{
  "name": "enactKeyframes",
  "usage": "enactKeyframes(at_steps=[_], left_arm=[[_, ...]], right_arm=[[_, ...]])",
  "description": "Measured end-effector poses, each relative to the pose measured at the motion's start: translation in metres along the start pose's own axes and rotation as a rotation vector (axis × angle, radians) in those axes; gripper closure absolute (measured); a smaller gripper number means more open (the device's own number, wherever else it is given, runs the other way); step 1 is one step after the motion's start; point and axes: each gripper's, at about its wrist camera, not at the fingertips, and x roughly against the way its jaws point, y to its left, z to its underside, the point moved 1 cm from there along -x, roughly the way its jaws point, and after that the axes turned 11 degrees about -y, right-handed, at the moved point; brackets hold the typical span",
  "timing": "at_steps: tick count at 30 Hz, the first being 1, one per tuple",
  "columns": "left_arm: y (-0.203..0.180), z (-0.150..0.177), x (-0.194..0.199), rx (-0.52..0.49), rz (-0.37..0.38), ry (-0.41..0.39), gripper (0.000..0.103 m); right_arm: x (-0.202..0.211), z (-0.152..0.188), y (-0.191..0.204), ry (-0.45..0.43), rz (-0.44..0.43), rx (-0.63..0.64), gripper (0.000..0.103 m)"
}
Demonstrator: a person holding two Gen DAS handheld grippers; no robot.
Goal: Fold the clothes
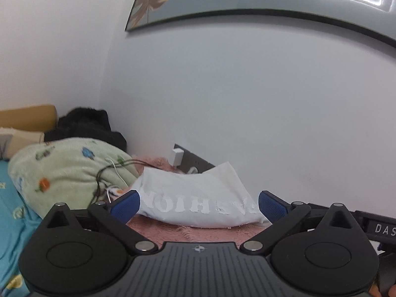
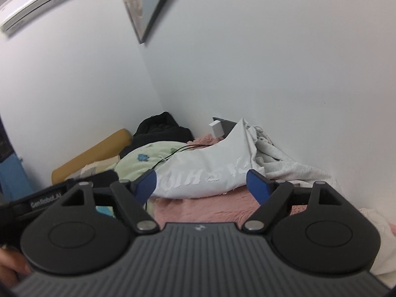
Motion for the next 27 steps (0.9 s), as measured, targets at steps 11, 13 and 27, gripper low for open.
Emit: enactKeyframes(at_steps=[11,13,27], left_arm=[[-0.003,0.022,0.015,-0.069,-0.05,-0.044,0.0],[-0.002,0.027,0.016,-0.08,-0.059,-0.051,0.0],[0.004,0.047,0.031,-0.089,-0.129,-0.054,0.0]], right_arm=[[0.008,0.022,0.011,-0.058,0.027,0.111,0.022],[0.005,0.026,0.011,-0.061,0.042,0.132,0.022],[0.015,0.039,0.012,-0.096,0.032,0.201,0.022]])
